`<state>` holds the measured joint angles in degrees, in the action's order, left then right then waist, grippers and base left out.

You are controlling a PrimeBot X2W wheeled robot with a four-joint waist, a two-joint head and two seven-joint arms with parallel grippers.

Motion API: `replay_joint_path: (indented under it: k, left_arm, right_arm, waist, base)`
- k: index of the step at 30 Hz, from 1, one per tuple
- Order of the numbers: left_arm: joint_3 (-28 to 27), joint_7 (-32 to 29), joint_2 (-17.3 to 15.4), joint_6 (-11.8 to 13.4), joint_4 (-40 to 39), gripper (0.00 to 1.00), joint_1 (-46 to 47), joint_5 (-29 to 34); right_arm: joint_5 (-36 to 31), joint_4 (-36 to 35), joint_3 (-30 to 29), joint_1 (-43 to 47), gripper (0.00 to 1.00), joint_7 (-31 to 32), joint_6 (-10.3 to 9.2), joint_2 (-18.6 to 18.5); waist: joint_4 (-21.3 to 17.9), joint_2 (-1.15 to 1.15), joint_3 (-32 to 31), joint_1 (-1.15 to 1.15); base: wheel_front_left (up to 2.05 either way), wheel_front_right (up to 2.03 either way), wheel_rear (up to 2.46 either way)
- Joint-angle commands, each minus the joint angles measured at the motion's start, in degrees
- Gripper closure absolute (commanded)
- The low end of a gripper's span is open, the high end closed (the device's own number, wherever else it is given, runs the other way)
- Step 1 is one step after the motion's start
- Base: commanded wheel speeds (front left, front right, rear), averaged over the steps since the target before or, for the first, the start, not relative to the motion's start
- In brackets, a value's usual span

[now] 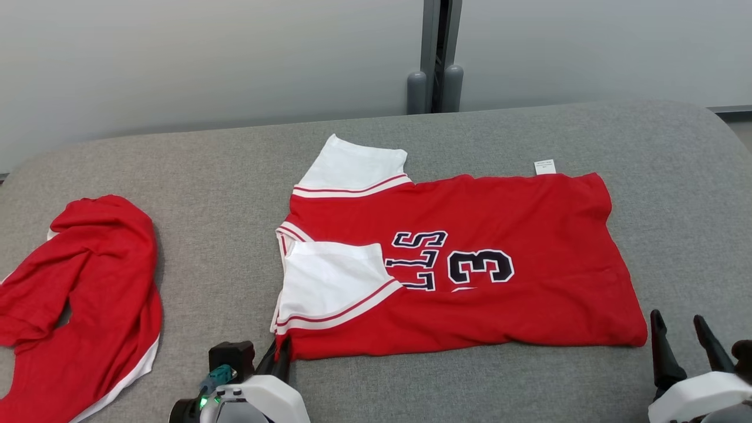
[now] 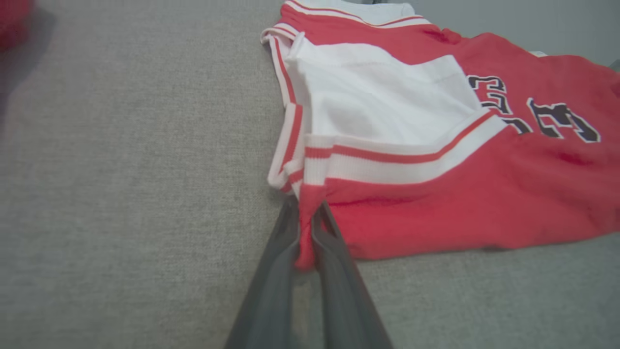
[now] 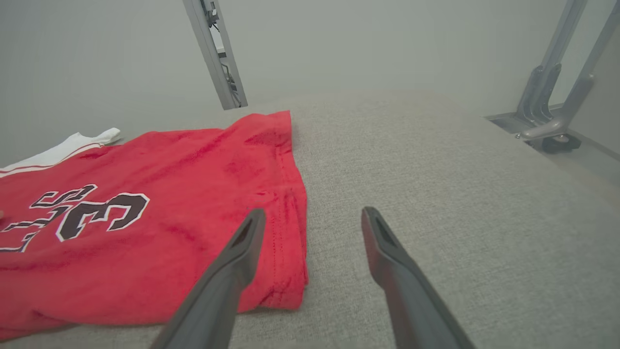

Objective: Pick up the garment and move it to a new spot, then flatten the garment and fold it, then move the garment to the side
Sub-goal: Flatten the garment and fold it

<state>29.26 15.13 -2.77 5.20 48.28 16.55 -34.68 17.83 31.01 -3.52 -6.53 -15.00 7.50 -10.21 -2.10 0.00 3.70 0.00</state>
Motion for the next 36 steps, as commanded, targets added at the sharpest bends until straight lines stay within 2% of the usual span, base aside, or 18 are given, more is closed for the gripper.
replay_joint_path:
  k: [1, 10, 21, 22, 23, 24, 25, 26, 36]
  left_arm:
    - [-0.56, -0.04, -0.25, 0.45, -0.95, 1.00, -0.61, 0.97]
    - [-1.08, -0.04, -0.28, -0.53, -3.30, 1.00, -1.89, 3.88]
    - [-0.40, -0.04, -0.29, -1.56, -4.34, 1.00, -0.92, 5.77]
    - [-0.26, -0.04, -0.28, -1.65, -4.37, 1.00, -0.82, 5.77]
    - [-0.17, -0.04, -0.27, -1.67, -4.44, 1.00, -0.74, 5.77]
    - [-0.17, -0.04, -0.27, -1.67, -4.44, 1.00, -0.74, 5.77]
    - [-0.08, -0.04, -0.28, -1.64, -4.52, 1.00, -0.67, 5.73]
    - [-0.02, -0.04, -0.28, -1.57, -4.58, 1.00, -0.61, 5.68]
    - [-0.25, -0.04, -0.30, -0.95, -4.86, 1.00, -0.68, 6.88]
  right_arm:
    - [1.78, 1.55, 0.56, -1.04, 0.00, -0.32, -0.02, 0.05]
    - [13.93, 11.46, 4.83, -3.93, 0.00, -0.21, -0.01, -0.83]
    - [22.47, 17.35, 10.72, -7.38, 0.00, -0.20, -0.01, -2.15]
    - [22.93, 17.55, 11.14, -7.68, 0.02, -0.20, -0.01, -2.25]
    - [23.50, 17.74, 11.71, -7.90, 0.28, -0.20, -0.01, -2.23]
    - [23.50, 17.74, 11.71, -7.90, 0.28, -0.20, -0.01, -2.23]
    - [24.03, 17.78, 12.42, -8.09, 0.73, -0.20, -0.01, -2.32]
    - [24.35, 17.61, 13.05, -8.21, 1.00, -0.20, -0.01, -2.52]
    - [21.98, 16.06, 12.99, -7.72, 1.00, -0.20, -0.02, -4.85]
  waist:
    - [0.32, 0.00, -0.20, 0.00]
    - [2.02, 0.00, -0.34, 0.00]
    - [3.48, 0.00, 1.27, 0.00]
    - [3.57, 0.00, 1.37, 0.00]
    - [3.67, 0.00, 1.44, 0.00]
    - [3.67, 0.00, 1.44, 0.00]
    - [3.76, 0.00, 1.48, 0.00]
    - [3.84, 0.00, 1.47, 0.00]
    - [3.84, 0.00, 0.50, 0.00]
  base:
    - [0.00, 0.00, 0.00]
    - [0.00, 0.00, 0.00]
    - [0.00, 0.00, 0.00]
    - [0.00, 0.00, 0.00]
    - [0.00, 0.00, 0.00]
    - [0.00, 0.00, 0.00]
    - [0.00, 0.00, 0.00]
    - [0.00, 0.00, 0.00]
    - [0.00, 0.00, 0.00]
